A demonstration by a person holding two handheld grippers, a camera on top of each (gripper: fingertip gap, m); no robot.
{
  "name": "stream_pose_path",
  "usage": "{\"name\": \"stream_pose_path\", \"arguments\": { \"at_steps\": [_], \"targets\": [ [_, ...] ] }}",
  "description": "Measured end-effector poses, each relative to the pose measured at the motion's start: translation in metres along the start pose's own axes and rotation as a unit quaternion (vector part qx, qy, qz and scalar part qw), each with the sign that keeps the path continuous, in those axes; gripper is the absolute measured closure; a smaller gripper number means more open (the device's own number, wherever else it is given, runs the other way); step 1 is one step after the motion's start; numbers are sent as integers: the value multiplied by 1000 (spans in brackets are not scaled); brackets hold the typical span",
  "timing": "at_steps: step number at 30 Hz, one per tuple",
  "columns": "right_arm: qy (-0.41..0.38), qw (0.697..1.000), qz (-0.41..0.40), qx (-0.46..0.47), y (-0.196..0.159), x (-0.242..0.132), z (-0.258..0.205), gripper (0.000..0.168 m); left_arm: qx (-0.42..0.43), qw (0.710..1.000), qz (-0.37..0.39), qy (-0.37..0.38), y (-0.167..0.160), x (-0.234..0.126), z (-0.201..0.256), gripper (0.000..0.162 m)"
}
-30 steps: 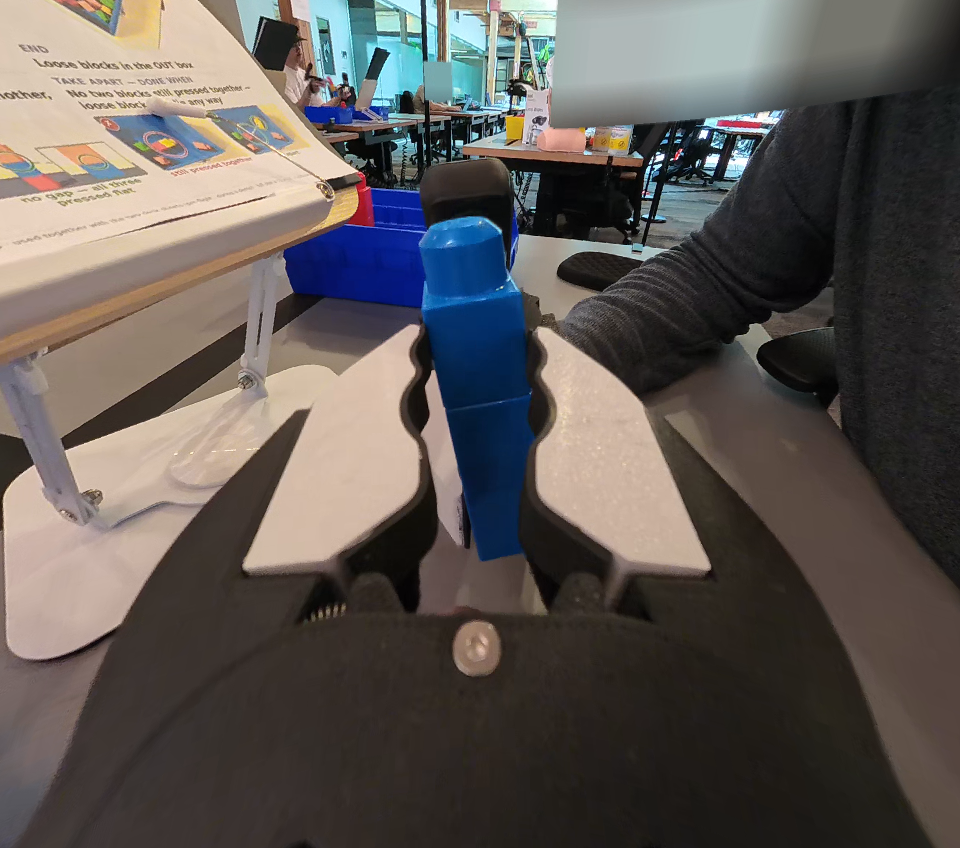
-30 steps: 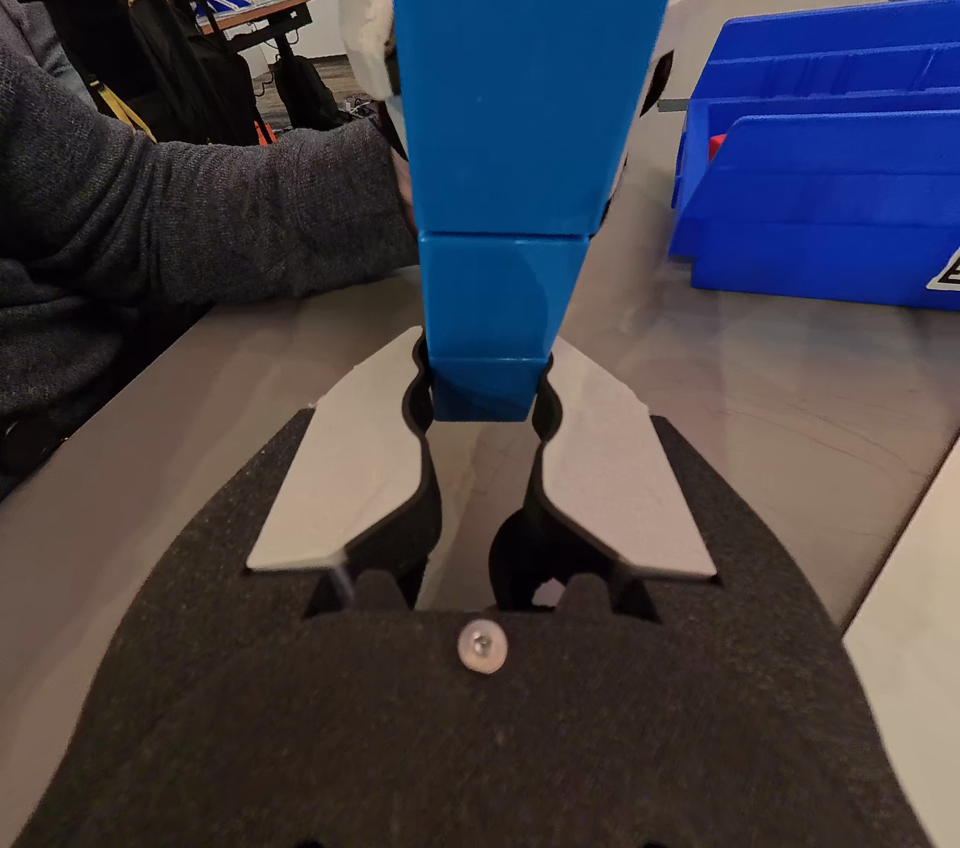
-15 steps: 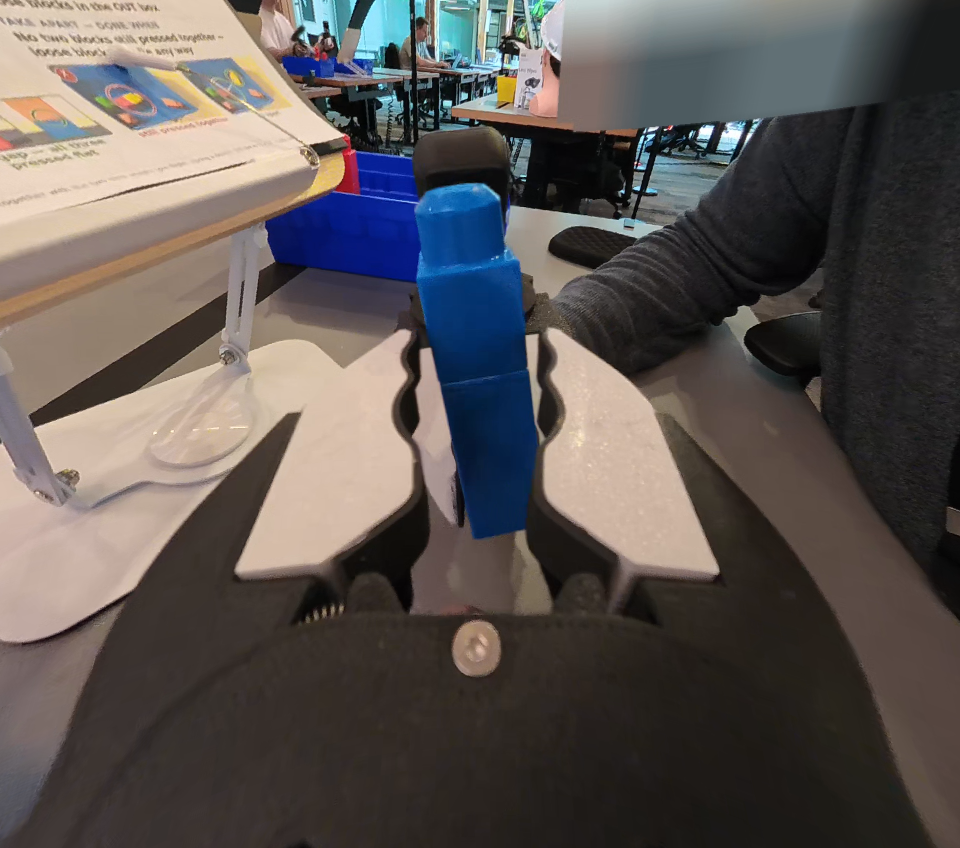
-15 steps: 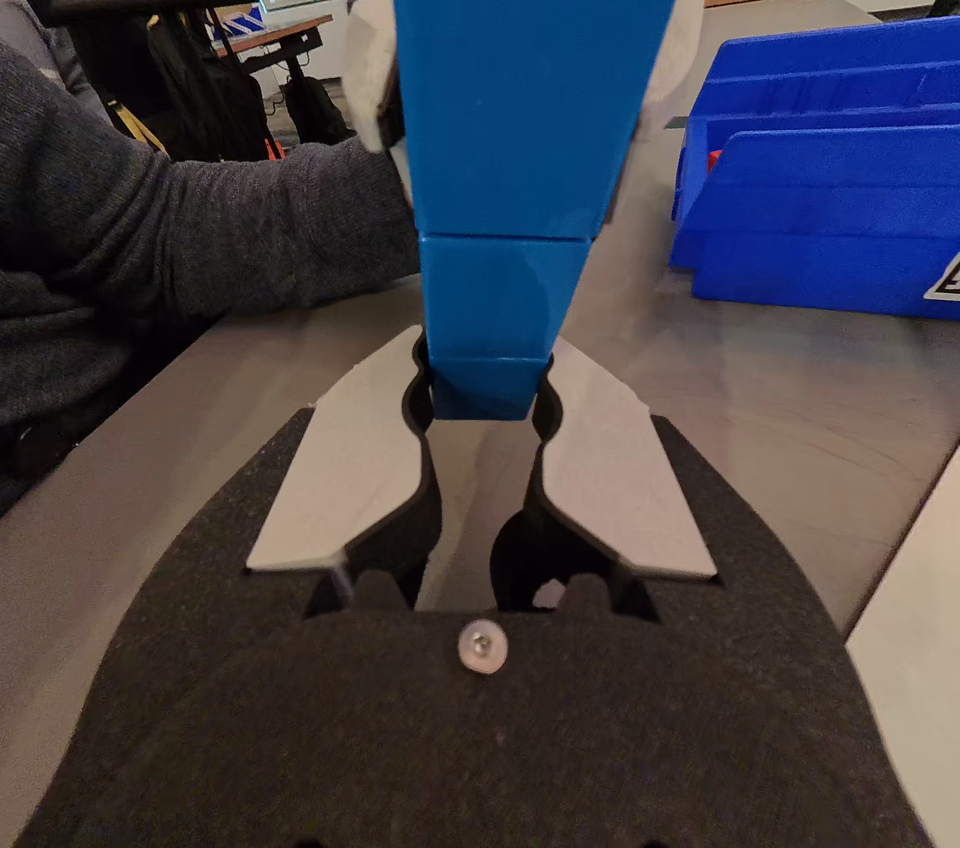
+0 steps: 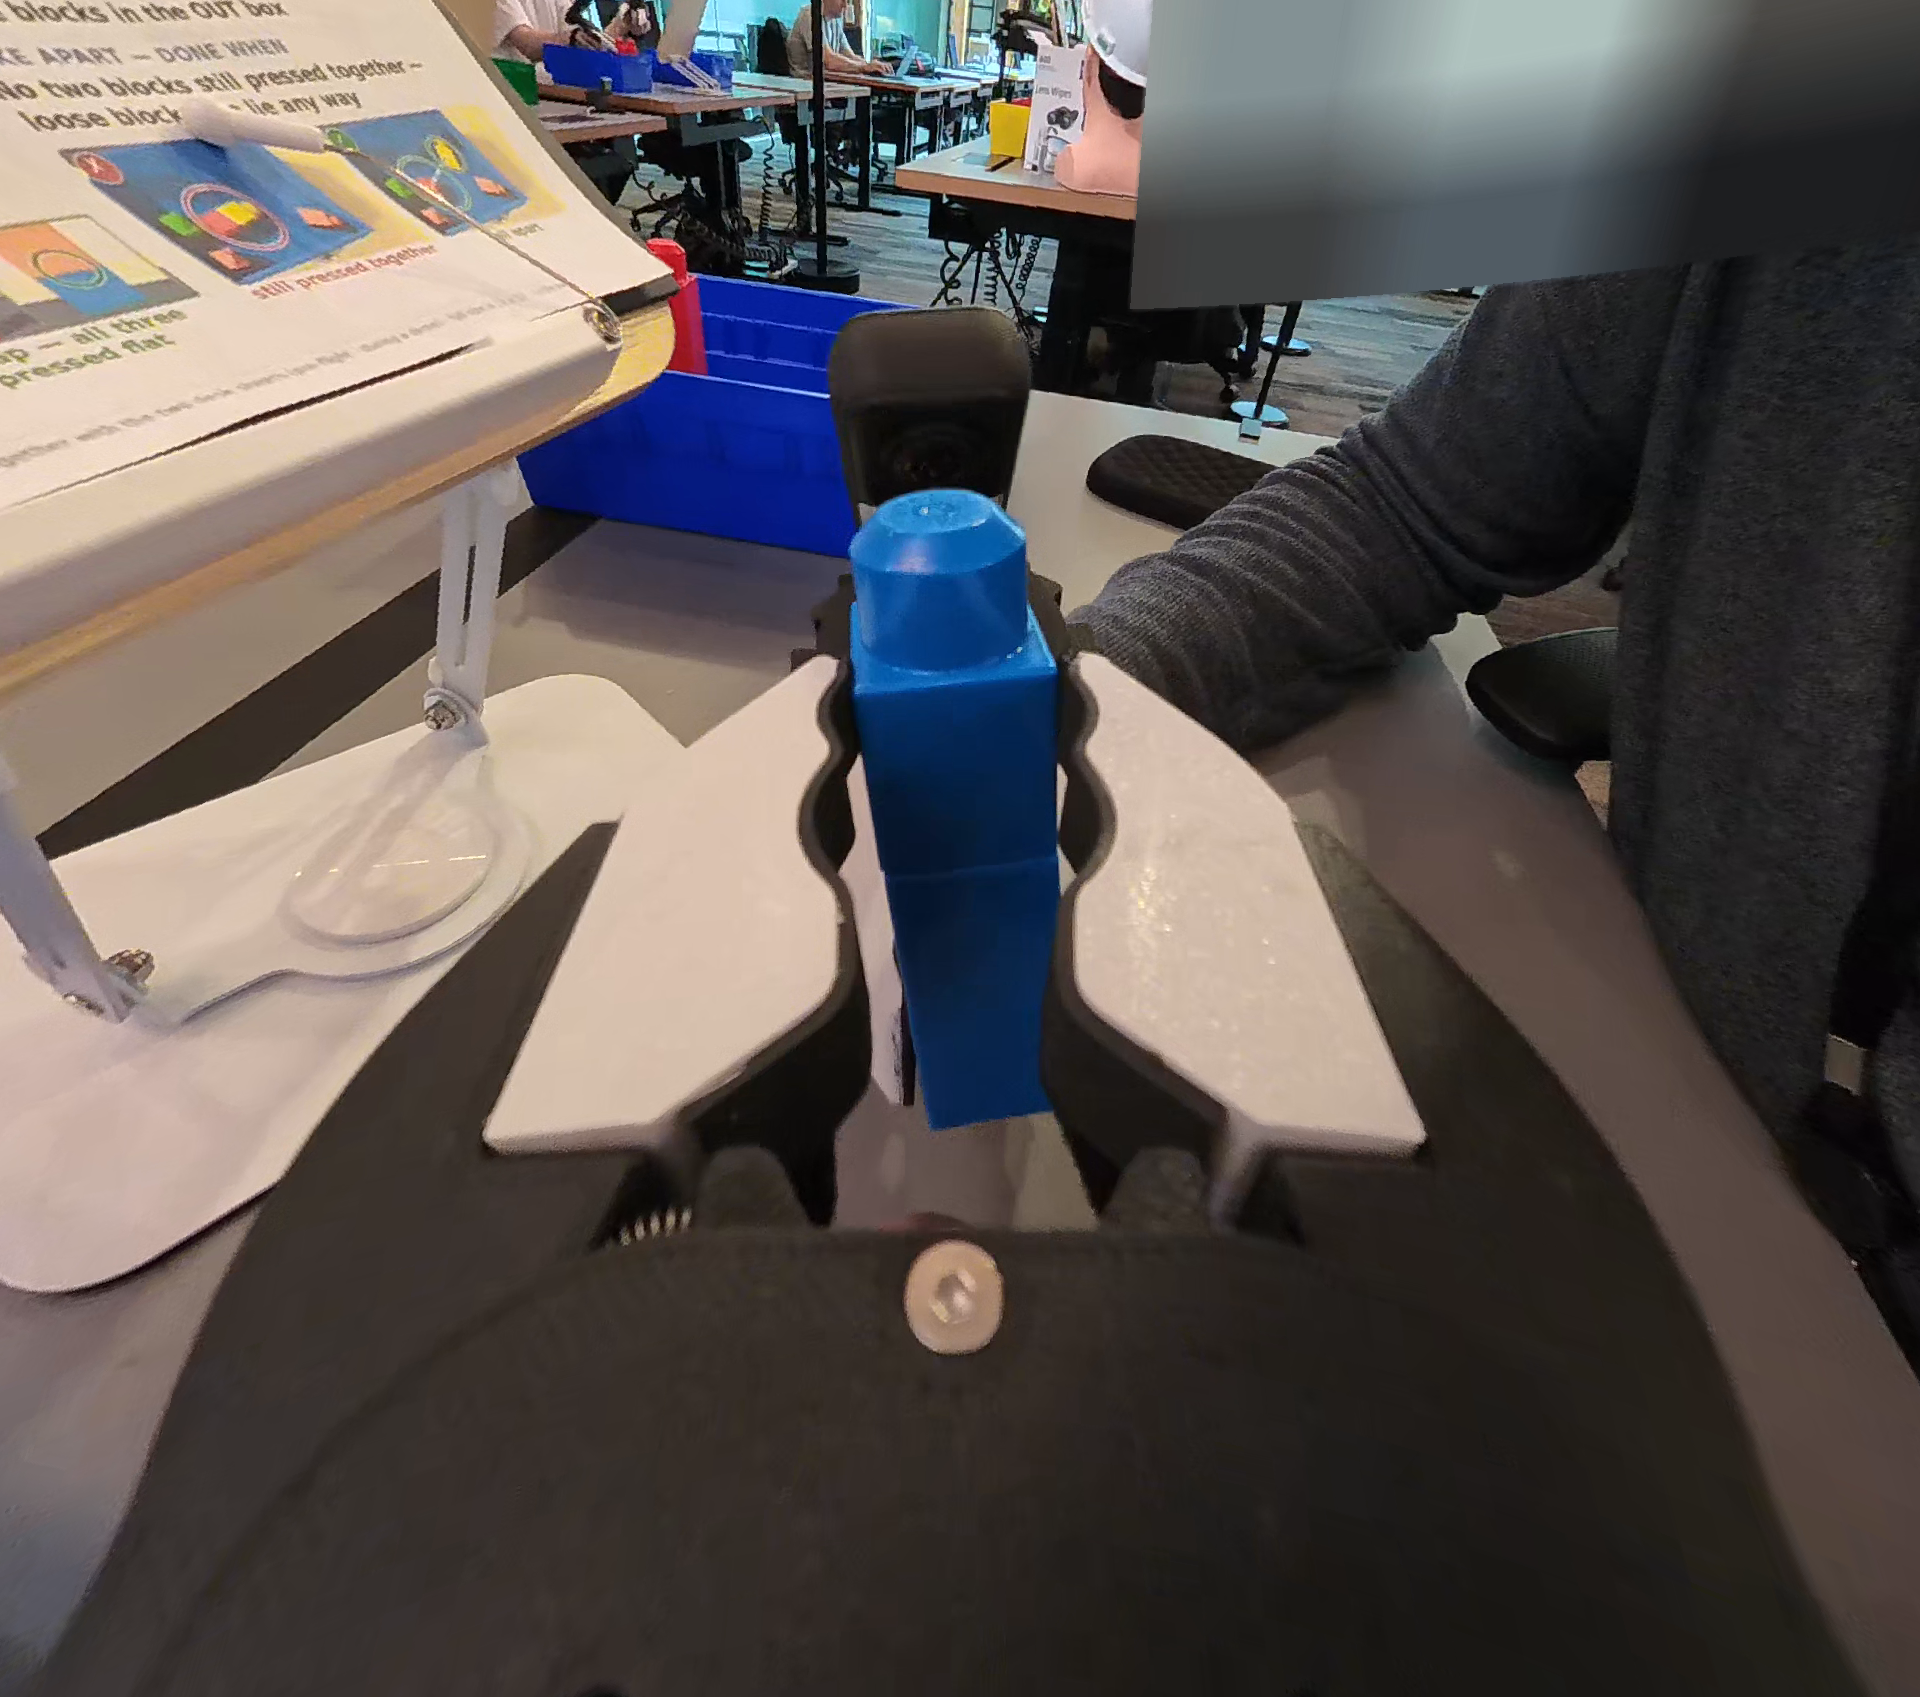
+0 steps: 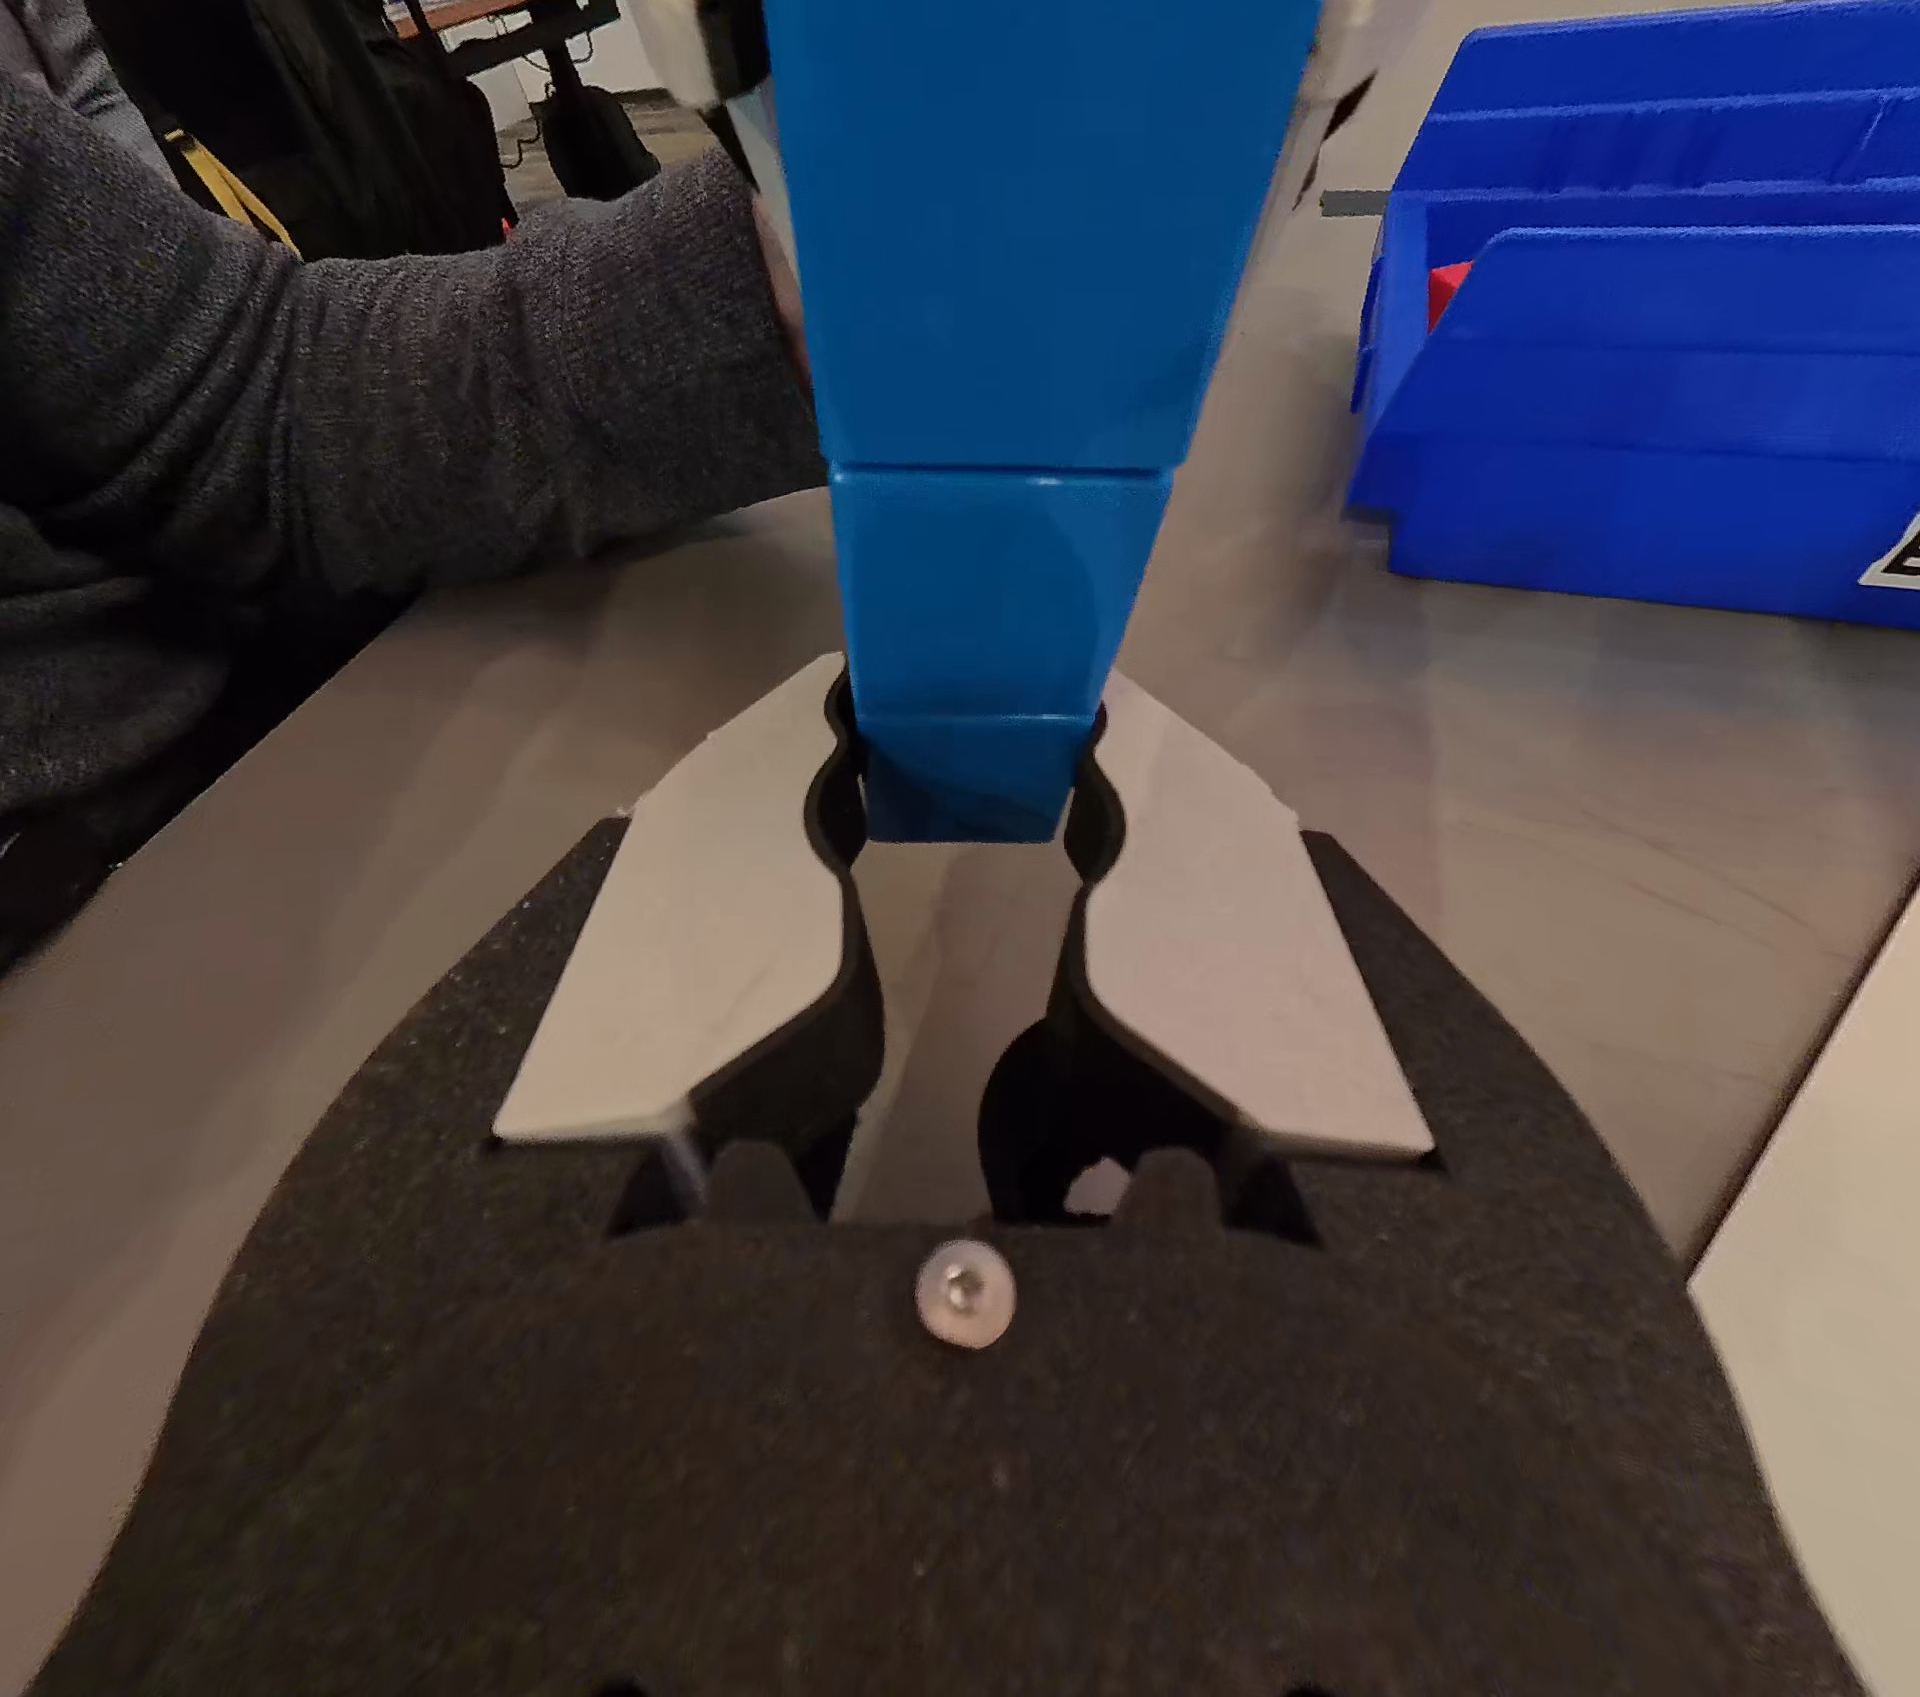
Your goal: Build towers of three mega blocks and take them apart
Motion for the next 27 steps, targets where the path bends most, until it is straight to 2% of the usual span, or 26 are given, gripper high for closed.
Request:
{"name": "stream_pose_path", "arguments": {
  "at_steps": [11,12,13,15,19,22,27],
  "targets": [
    [2,1000,1,-6,0,0,-2,133,-9,1000,-1,-6,-1,-1,1,124],
    [3,1000,11,0,2,-2,0,133,-23,1000,-4,9,-3,-2,-3,103],
    [3,1000,22,9,3,-4,2,133,-36,999,-9,13,-7,-4,-5,96],
    [5,999,35,23,5,-7,4,133,-46,999,-16,-4,-15,-4,-1,111],
    [4,1000,18,21,2,-3,4,133,-67,997,-38,19,-27,7,-7,113],
    [2,1000,17,23,2,-3,5,133,-68,997,-42,17,-31,11,-6,126],
    [-1,999,20,28,2,-4,6,133,-60,997,-39,28,-31,10,-7,126]
  ]
}}
Point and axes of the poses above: each gripper's, where its closed fingertips meet, x out along the fingers, y out of its top, z = x × y across the jaws, the point moved 4 cm from there along -x, back along the fingers, and after that the axes turned 3 degrees about -x, right-handed, at the moved point
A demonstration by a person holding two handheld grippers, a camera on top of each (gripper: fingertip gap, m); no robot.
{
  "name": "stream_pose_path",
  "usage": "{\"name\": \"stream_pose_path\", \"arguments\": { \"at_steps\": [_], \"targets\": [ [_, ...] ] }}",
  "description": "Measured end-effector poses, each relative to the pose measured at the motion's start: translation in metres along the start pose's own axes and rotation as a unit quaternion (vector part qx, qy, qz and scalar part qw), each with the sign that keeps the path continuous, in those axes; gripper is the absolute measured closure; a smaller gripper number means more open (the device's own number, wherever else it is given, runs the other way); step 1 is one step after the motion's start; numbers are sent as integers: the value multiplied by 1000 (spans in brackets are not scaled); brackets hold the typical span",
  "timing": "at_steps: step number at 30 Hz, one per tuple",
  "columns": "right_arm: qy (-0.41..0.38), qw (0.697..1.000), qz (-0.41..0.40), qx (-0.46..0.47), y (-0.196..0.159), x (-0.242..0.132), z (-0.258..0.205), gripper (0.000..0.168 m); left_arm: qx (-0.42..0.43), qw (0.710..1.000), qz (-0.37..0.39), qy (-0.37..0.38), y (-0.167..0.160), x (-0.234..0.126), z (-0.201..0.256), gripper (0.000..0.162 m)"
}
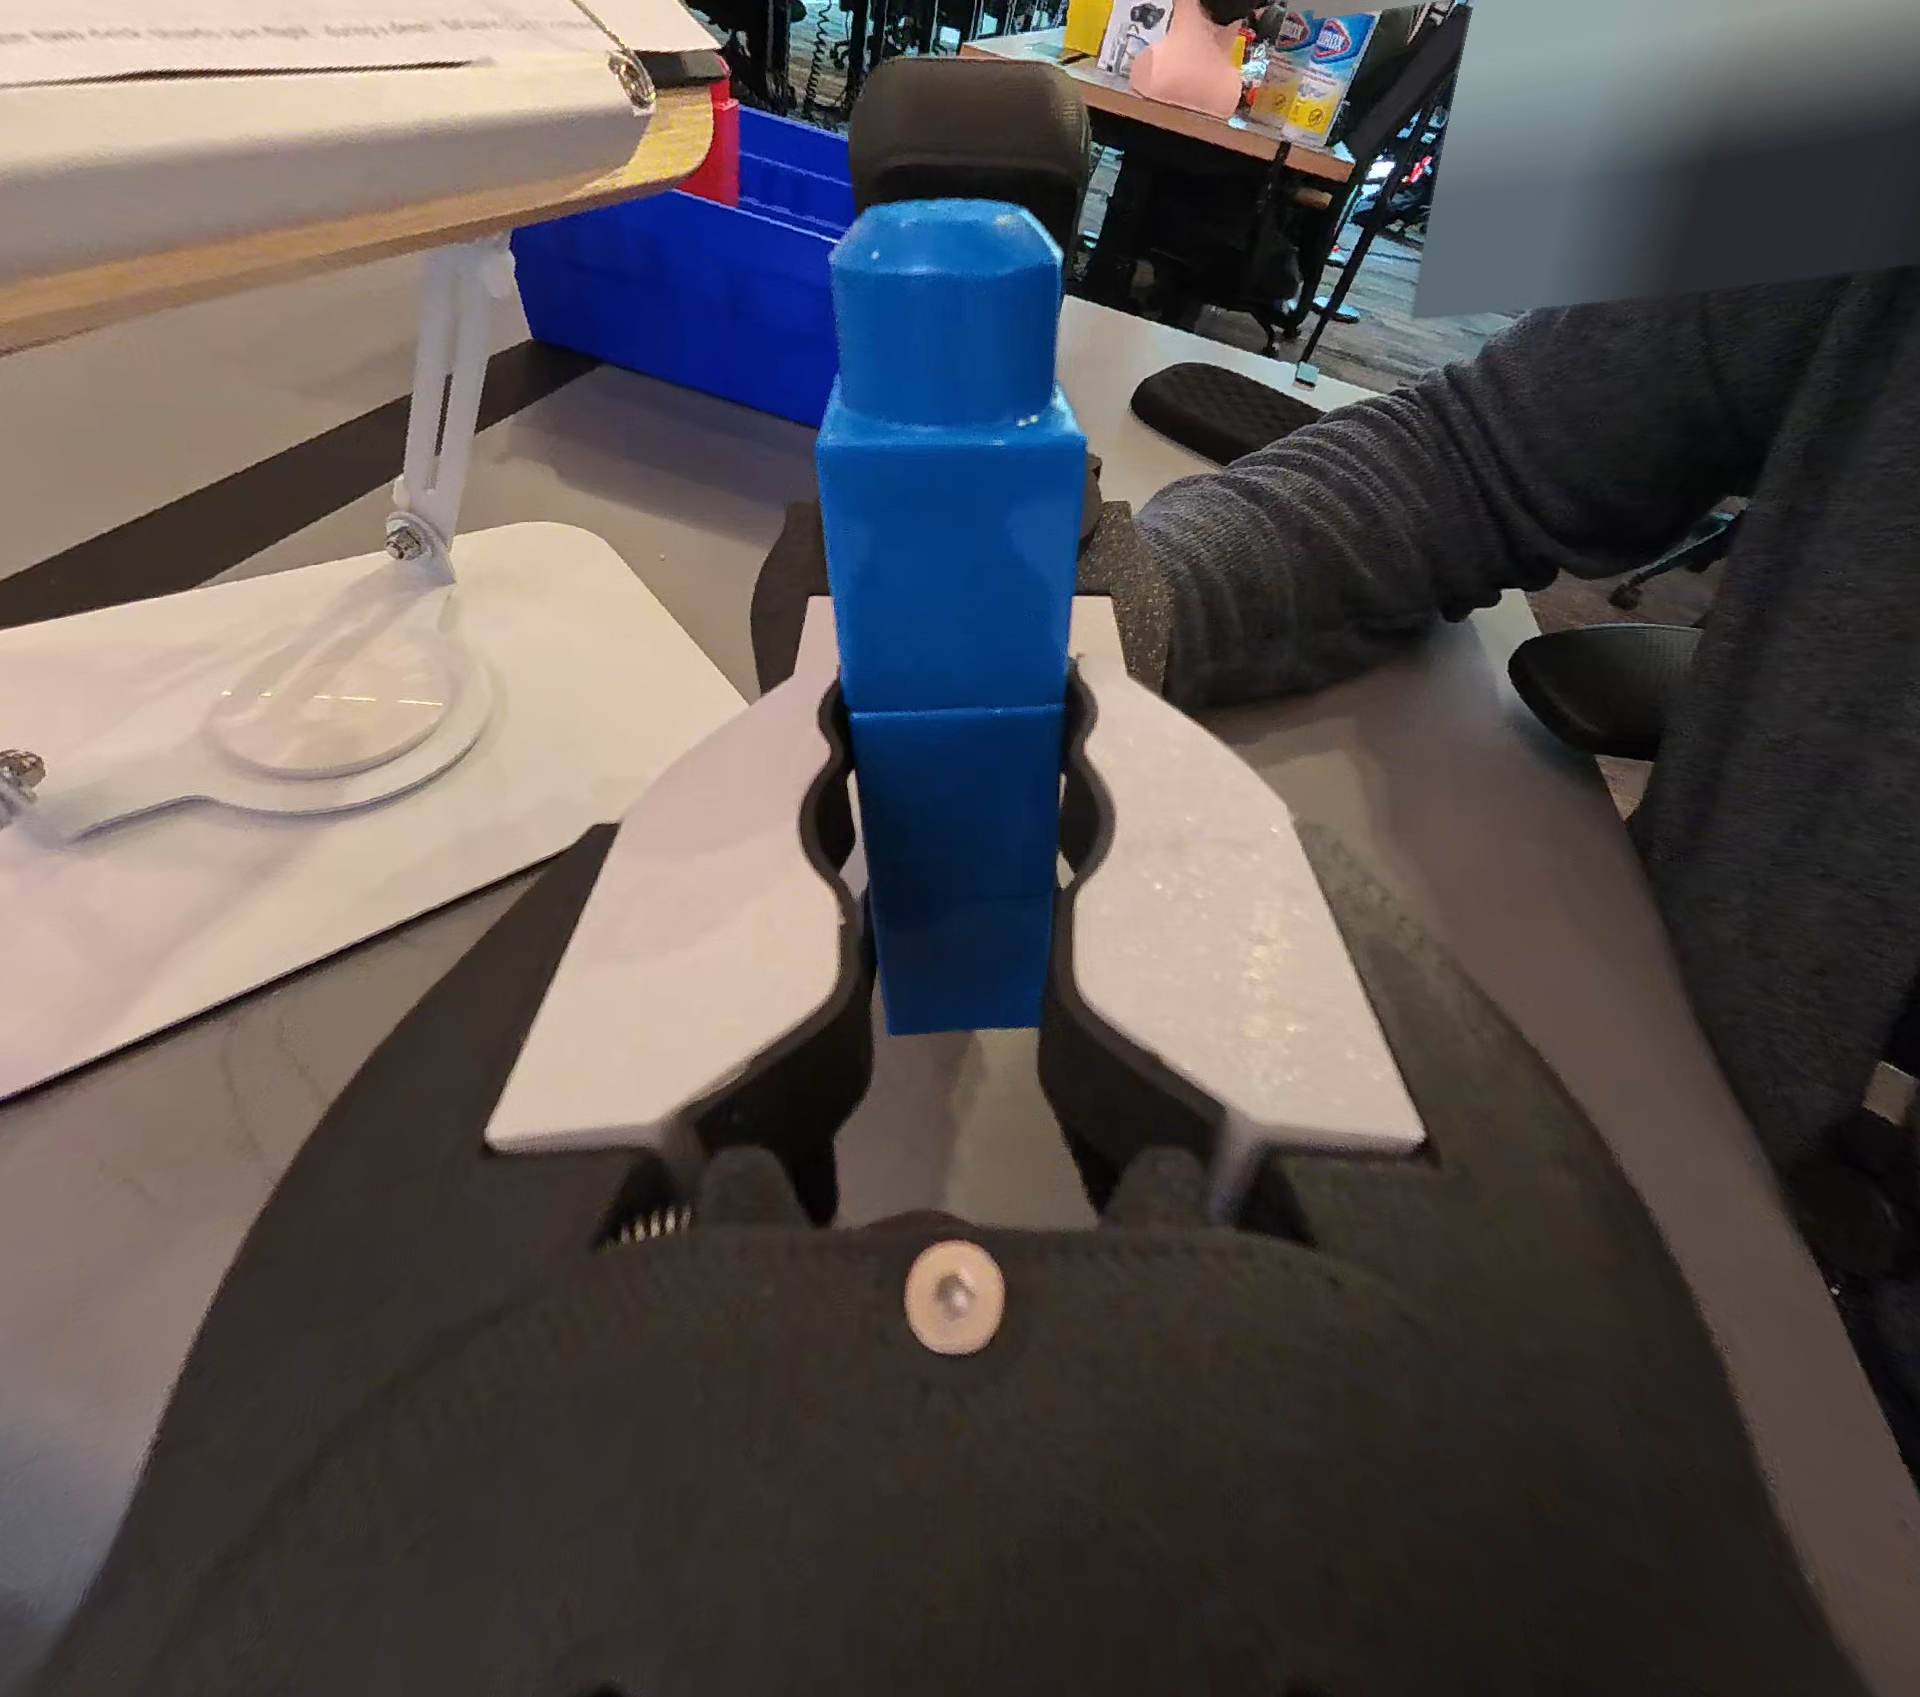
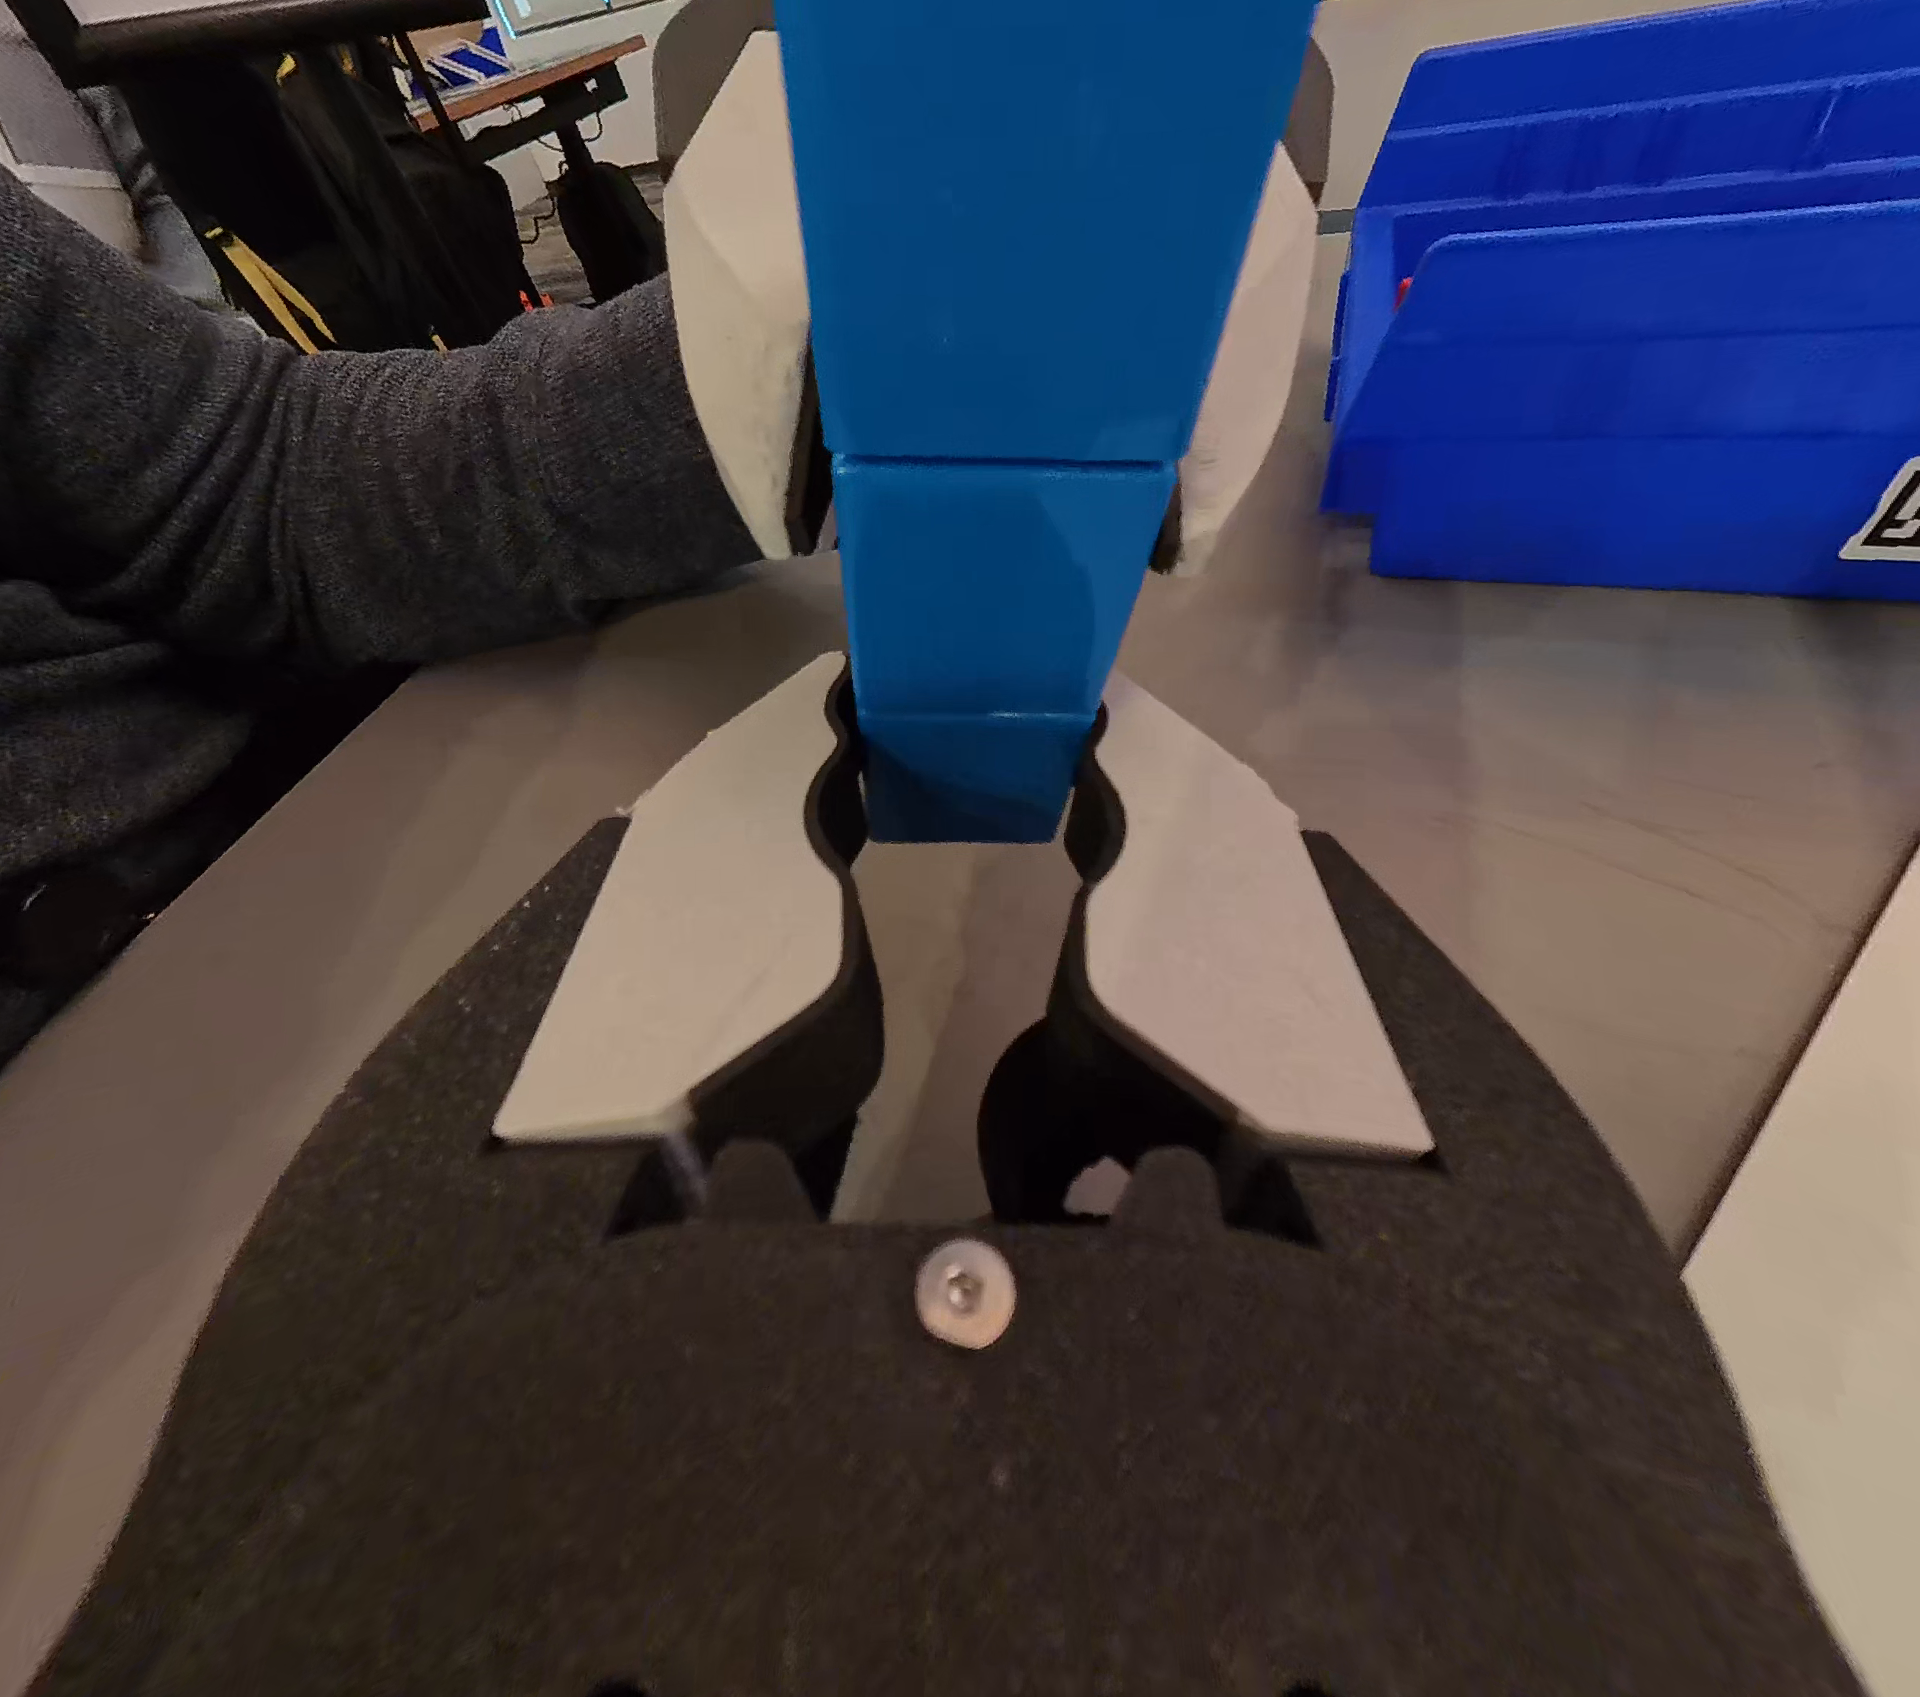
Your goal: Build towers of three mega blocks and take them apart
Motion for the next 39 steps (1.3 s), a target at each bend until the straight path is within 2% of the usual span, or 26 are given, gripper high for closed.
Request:
{"name": "stream_pose_path", "arguments": {
  "at_steps": [9,11,14,18,24,26,39],
  "targets": [
    [4,1000,22,2,3,-4,-1,132,13,1000,7,-4,4,-1,2,126],
    [11,998,52,13,8,-10,0,121,20,1000,10,9,7,-4,-1,127],
    [24,997,65,19,12,-19,1,117,25,999,-1,20,8,-6,-3,127],
    [0,991,135,6,43,-48,7,120,41,998,-35,41,3,-4,-5,127],
    [-19,992,121,-27,70,-61,2,124,53,995,-73,33,-4,10,0,126],
    [-15,994,101,-32,68,-56,0,132,55,995,-76,32,-3,13,2,126],
    [-40,994,99,-25,64,-56,6,132,50,994,-78,52,-4,13,-4,126]
  ]
}}
Point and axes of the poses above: each gripper's, where its closed fingertips meet, x out along the fingers, y out of its top, z = x × y across the jaws, the point moved 4 cm from there along -x, back along the fingers, and after that the axes turned 3 degrees about -x, right-handed, at the moved point
